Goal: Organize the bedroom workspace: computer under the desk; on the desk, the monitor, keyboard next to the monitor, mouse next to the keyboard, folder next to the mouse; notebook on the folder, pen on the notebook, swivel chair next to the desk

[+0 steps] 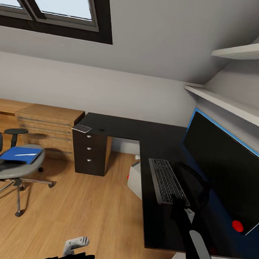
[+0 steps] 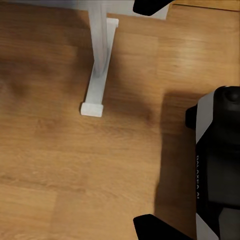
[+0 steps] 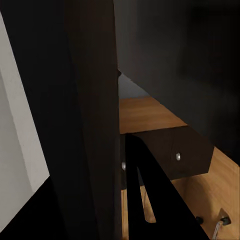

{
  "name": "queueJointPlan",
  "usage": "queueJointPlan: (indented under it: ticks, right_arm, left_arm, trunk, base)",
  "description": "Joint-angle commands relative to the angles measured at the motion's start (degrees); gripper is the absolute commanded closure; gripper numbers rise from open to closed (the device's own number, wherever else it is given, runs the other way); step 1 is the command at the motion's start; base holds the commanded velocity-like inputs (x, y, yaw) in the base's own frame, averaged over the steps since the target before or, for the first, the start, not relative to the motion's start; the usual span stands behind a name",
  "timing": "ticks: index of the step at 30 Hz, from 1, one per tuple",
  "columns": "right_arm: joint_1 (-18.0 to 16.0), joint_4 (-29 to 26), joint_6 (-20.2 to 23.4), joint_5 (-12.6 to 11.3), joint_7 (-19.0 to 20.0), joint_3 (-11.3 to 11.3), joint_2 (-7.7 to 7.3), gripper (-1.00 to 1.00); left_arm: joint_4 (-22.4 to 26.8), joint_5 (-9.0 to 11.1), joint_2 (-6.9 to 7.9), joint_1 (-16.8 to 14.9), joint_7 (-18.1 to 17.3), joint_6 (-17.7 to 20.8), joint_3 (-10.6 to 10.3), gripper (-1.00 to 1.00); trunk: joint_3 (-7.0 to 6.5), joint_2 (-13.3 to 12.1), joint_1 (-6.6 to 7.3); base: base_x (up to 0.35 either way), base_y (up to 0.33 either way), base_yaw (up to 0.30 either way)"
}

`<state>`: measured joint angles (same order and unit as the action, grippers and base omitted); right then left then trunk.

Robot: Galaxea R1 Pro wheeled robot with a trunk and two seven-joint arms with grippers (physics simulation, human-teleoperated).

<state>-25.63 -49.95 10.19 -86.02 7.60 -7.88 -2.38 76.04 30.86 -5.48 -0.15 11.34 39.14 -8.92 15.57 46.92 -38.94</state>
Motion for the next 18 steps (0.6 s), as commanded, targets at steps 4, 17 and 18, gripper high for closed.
queueJointPlan:
  ticks: [4, 17, 18]
  right_arm:
    - [0.0, 0.1, 0.3, -0.6, 0.3, -0.1, 0.01, 1.00]
    - [0.0, 0.1, -4.4, -0.6, 0.0, 0.4, 0.18, 1.00]
    - [0.0, 0.1, -4.4, -0.6, 0.0, 0.4, 0.18, 1.00]
  left_arm:
    - [0.1, 0.6, -0.03, 0.0, 0.5, 0.2, 0.0, -1.00]
    - [0.1, 0.6, -0.05, 0.0, 0.5, 0.2, 0.0, -1.00]
    - [0.1, 0.6, -0.05, 0.0, 0.5, 0.2, 0.0, -1.00]
  trunk:
    - [0.07, 0.1, -0.01]
    - [0.07, 0.1, -0.01]
    - [0.07, 0.1, -0.01]
  base:
    - [0.000, -0.021, 0.000]
    - [0.094, -0.016, 0.000]
    - [0.055, 0.019, 0.000]
